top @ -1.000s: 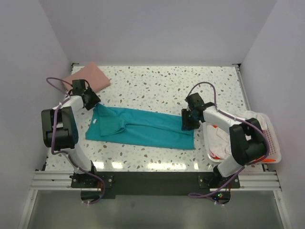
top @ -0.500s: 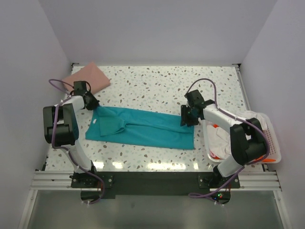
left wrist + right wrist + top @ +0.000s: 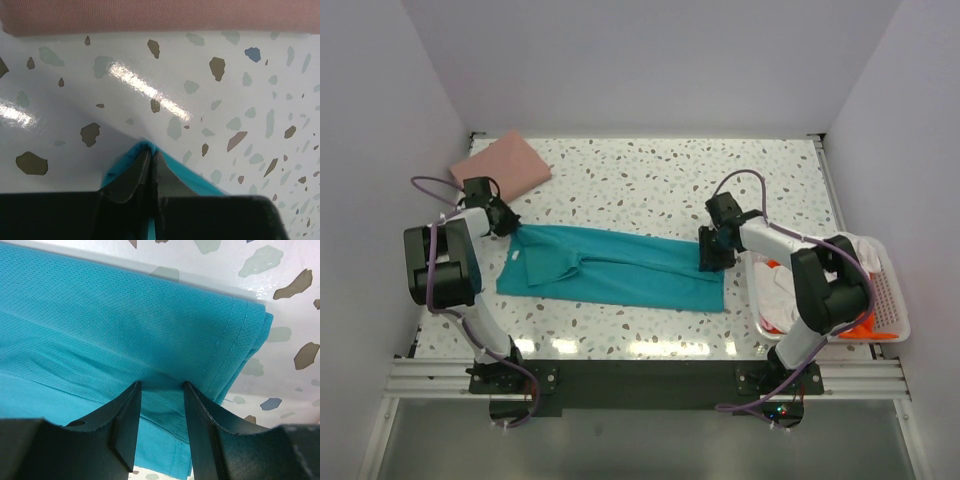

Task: Fold and stack the t-shirts
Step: Fold the tshirt

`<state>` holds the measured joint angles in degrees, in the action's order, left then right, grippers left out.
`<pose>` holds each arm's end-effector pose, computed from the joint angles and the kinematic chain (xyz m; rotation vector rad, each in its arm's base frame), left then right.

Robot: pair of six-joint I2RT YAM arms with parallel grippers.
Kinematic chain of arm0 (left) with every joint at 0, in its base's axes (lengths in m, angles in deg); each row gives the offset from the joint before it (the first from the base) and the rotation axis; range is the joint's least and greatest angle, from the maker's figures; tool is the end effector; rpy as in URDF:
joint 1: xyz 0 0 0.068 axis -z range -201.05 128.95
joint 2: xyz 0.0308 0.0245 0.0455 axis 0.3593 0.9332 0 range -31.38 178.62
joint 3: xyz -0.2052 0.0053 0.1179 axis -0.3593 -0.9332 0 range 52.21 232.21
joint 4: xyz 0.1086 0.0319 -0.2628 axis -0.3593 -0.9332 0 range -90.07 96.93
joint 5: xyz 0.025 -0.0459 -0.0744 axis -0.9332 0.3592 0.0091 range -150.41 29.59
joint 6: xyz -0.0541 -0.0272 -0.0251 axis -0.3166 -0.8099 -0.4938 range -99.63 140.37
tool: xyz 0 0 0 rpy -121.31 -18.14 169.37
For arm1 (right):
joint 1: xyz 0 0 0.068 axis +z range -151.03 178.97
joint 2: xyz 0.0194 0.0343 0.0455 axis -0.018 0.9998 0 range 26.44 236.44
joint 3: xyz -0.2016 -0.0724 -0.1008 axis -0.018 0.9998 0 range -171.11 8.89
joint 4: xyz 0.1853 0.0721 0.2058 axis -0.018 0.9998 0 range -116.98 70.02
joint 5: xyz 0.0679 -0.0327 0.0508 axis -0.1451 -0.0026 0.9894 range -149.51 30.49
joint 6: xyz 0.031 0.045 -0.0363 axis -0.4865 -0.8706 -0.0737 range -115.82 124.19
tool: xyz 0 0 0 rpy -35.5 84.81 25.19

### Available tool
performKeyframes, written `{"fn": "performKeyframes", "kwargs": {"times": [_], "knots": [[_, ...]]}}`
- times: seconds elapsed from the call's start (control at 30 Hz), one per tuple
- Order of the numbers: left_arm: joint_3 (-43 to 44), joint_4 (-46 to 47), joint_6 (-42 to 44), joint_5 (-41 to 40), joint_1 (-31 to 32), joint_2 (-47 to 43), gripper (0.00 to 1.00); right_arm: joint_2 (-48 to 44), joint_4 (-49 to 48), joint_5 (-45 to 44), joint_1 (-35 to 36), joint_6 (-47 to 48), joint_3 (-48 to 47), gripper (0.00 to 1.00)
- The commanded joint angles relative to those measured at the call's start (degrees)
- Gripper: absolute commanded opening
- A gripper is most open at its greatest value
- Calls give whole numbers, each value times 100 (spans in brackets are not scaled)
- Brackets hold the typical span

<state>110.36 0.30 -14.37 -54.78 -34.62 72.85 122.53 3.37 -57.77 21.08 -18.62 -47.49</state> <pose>0.3733 0.0850 0.0796 -0.9875 2.3032 -0.2764 0.3087 0.1271 0.0936 0.0095 2.8226 0.2290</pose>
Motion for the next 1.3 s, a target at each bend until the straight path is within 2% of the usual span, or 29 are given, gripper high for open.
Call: {"fn": "performKeyframes", "kwargs": {"times": [0.0,0.1,0.23,0.37,0.47,0.67,0.83,0.9,1.27], "knots": [[-129,224,275,-106,-129,-113,8,287,85,-244,22,-83,13,43],[-76,180,363,-176,-155,-130,23,375,94,-244,22,-57,-22,43],[117,-82,521,-456,-182,-314,33,366,129,-262,22,4,-40,43],[170,-321,582,-641,-173,-604,35,296,182,-288,22,83,-127,43],[109,-418,583,-844,-173,-1183,36,191,234,-270,22,136,-250,43],[-49,-409,390,-730,64,-1870,38,6,366,-183,30,224,-514,44],[-14,-426,22,-598,722,-1757,39,-73,437,-183,39,268,-786,44],[-102,-409,-120,-282,863,-1607,39,-108,402,-183,48,268,-883,44],[-1243,-339,-252,-61,864,-1783,38,304,-20,187,66,215,-971,44]]}}
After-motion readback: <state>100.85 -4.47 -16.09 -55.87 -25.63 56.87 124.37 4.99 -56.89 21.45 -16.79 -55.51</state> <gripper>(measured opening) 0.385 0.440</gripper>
